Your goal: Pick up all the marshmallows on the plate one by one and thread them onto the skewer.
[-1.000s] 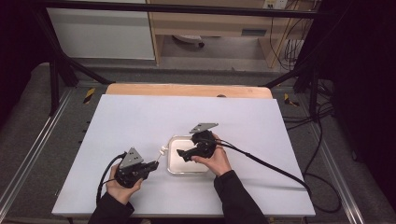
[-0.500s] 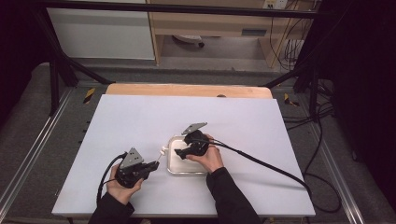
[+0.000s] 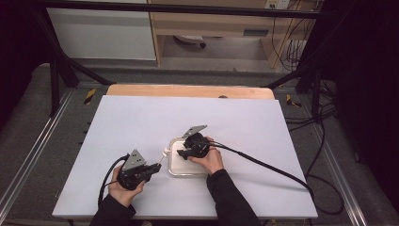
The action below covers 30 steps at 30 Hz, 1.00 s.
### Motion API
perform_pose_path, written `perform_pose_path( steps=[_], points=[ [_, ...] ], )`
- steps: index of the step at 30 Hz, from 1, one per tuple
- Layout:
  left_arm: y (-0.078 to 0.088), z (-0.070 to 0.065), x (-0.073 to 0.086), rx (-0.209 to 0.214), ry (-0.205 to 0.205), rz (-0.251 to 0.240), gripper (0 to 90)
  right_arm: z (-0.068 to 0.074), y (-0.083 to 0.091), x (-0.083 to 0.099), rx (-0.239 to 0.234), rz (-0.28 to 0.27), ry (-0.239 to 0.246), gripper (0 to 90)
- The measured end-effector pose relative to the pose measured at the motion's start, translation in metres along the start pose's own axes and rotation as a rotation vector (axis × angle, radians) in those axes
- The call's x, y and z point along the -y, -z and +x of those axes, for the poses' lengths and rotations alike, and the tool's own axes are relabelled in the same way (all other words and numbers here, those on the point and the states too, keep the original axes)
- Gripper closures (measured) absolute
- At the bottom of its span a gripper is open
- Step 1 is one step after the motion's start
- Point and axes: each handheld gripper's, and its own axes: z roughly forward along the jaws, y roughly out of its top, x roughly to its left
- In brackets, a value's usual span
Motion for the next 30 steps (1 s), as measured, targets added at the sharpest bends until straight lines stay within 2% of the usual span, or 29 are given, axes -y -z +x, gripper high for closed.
perform_pose_path(
  steps=[7,14,23,30],
  points=[
    [0.0,-0.001,0.0,0.001,-0.004,0.001,88.4,0.002,-0.001,0.002,-0.002,-0.008,0.017,66.4],
    [0.0,-0.002,0.0,0.004,-0.007,-0.002,88.4,0.002,0.003,0.001,-0.017,-0.018,-0.005,68.9],
    [0.0,-0.004,-0.001,0.004,-0.011,-0.007,88.4,0.002,0.028,-0.008,-0.038,-0.054,-0.008,69.9],
    [0.0,-0.006,-0.001,0.007,-0.015,-0.01,88.4,-0.002,0.051,-0.007,-0.058,-0.102,-0.035,70.0]
  ],
)
